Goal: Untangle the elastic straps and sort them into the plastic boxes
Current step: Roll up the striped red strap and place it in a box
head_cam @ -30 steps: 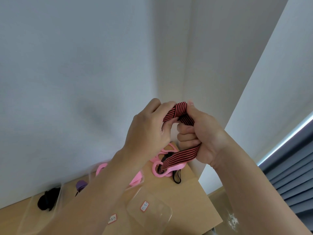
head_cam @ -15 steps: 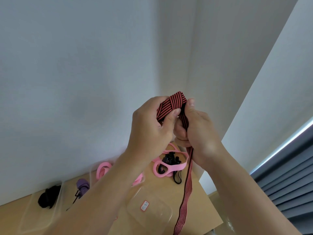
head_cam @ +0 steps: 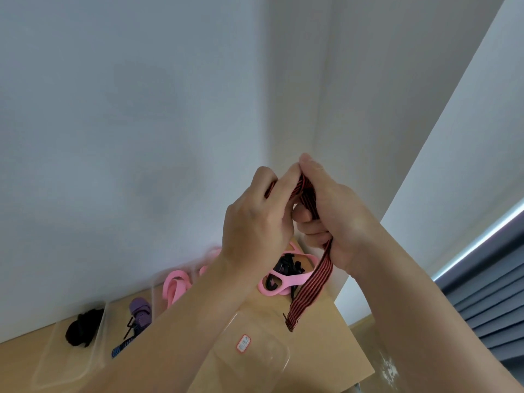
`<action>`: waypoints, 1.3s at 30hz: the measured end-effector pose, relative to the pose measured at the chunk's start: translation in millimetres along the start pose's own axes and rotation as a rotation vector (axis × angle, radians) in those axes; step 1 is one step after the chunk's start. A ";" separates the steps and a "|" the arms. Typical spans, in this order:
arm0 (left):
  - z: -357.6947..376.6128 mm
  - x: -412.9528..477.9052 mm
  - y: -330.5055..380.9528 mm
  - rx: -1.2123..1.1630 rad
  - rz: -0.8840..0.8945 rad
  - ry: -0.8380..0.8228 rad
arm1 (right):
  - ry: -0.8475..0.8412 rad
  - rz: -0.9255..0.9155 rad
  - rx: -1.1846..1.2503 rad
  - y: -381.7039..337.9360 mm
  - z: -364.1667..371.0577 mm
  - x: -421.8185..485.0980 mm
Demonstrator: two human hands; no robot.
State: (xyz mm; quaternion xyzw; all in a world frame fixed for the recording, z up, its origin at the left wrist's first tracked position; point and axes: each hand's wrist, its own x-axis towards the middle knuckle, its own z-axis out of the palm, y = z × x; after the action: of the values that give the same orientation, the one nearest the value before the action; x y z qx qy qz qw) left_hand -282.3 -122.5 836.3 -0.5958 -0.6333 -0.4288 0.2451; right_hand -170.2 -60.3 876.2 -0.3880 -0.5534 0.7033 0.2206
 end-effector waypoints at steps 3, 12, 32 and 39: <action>2.5 -3.3 -4.5 -0.032 -0.011 0.082 | -0.046 -0.020 0.015 -0.7 4.3 0.9; 8.0 -0.2 -7.0 -0.128 -0.124 0.217 | -0.037 -0.090 0.073 -5.2 17.1 -6.4; -34.0 7.8 -4.7 -1.349 -0.982 -0.415 | 0.231 -0.828 -0.440 6.5 11.8 1.5; -31.0 16.0 2.5 -1.207 -0.782 -0.083 | 0.136 -0.739 -0.218 12.2 12.2 2.3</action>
State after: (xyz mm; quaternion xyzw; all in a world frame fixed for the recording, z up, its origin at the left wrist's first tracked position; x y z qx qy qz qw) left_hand -288.8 -139.9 866.0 -0.3731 -0.4615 -0.7373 -0.3227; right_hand -179.7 -69.6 865.0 -0.2295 -0.7115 0.4861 0.4525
